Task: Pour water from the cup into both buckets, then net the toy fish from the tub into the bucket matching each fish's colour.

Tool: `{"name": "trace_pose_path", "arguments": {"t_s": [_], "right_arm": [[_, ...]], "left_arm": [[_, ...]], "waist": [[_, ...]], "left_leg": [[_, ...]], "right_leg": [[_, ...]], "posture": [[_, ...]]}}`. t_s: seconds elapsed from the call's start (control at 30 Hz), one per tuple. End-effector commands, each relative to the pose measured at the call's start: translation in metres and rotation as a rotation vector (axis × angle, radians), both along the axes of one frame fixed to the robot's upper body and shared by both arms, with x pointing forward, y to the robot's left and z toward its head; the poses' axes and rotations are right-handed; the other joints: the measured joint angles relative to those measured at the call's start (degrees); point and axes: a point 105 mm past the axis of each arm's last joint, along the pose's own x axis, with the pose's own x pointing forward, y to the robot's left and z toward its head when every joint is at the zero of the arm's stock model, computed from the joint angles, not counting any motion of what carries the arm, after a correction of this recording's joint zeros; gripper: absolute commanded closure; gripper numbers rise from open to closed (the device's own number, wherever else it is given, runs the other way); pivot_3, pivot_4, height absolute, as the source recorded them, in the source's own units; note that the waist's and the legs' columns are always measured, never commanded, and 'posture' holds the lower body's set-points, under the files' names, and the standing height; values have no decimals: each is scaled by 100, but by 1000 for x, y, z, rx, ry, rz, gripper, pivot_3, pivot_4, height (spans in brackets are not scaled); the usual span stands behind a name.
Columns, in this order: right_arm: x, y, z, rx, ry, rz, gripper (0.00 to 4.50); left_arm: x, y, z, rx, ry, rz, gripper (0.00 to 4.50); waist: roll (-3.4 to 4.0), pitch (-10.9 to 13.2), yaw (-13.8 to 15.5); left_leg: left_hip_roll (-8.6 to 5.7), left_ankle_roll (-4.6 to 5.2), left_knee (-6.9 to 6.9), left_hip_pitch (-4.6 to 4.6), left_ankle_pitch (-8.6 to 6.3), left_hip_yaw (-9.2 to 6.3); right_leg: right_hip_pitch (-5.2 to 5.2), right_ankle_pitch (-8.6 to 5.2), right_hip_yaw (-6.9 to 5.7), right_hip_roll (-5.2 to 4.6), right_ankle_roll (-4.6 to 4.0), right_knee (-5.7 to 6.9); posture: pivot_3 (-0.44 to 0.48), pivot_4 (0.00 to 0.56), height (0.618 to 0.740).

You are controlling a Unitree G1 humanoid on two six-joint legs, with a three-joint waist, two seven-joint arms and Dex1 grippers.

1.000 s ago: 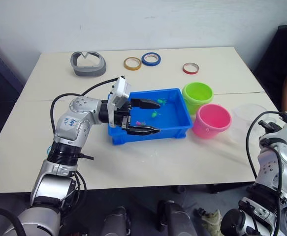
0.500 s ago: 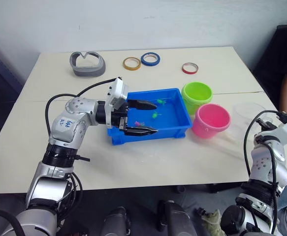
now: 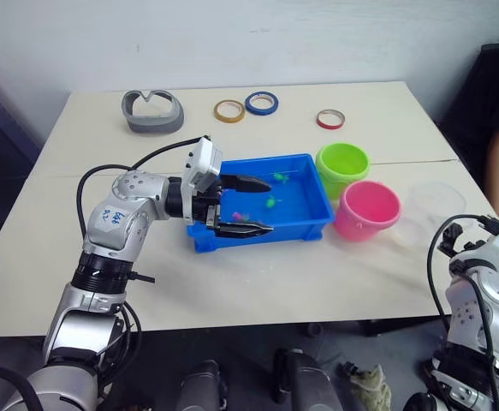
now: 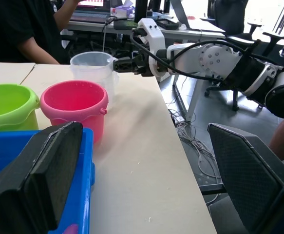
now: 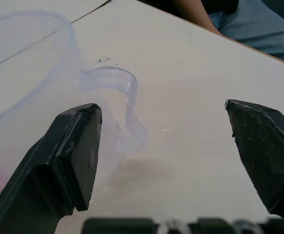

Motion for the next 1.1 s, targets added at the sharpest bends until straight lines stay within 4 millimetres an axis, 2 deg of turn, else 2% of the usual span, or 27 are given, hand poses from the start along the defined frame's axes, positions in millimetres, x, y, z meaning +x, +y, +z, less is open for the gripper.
{"name": "trace_pose_path", "arguments": {"t_s": [0.03, 0.27, 0.47, 0.63, 0.73, 0.77, 0.9, 1.1], "right_arm": [[-8, 2, 17, -68, -9, 29, 75], [-27, 10, 15, -139, 89, 151, 75], [-42, 34, 17, -187, 168, 418, 75], [-53, 73, 33, -266, 178, 750, 75], [-58, 118, 55, -327, 122, 1088, 75], [-60, 127, 59, -335, 109, 1156, 75], [-60, 156, 70, -357, 70, 1370, 75], [-55, 190, 78, -383, 31, 1586, 75]], "left_arm": [[-1, 0, 6, -10, -32, -6, 0], [2, 2, 5, -5, -25, 11, 0], [12, 8, -1, 20, -11, 106, 0], [23, 19, 0, 10, 24, 219, 0], [35, 40, 0, 20, 37, 358, 0], [37, 45, 0, 22, 40, 388, 0], [45, 68, 0, 45, 47, 512, 0], [52, 107, -3, 62, 70, 708, 0]], "waist": [[0, 0, 5], [0, 0, 47], [-1, 0, 55], [-1, 0, 50], [-5, 2, 33], [-9, 5, 38], [-17, 9, 67], [-25, 13, 75]], "left_leg": [[0, 0, 0, 0, 0, 0], [-3, 4, 0, -1, -2, 0], [-2, 18, 0, -2, -10, -2], [-1, 36, -1, 0, -21, -2], [1, 39, -1, 2, -22, 0], [3, 39, -3, 5, -22, 0], [3, 37, -3, 3, -21, -12], [-1, 31, -1, -6, -18, -15]], "right_leg": [[0, 0, 0, 0, 0, 0], [0, 0, 0, -2, 0, -4], [1, 1, -1, 0, 1, -8], [1, 1, 0, 2, 2, -9], [2, 2, 0, 6, 3, -11], [3, 2, 1, 6, 4, -11], [6, 2, -11, 5, 3, -16], [7, 5, -19, -6, 7, -29]], "posture": [[0, 150, 713], [0, 150, 713], [0, 150, 713], [0, 150, 713], [0, 150, 713], [0, 150, 713], [0, 150, 713], [0, 150, 713]]}}
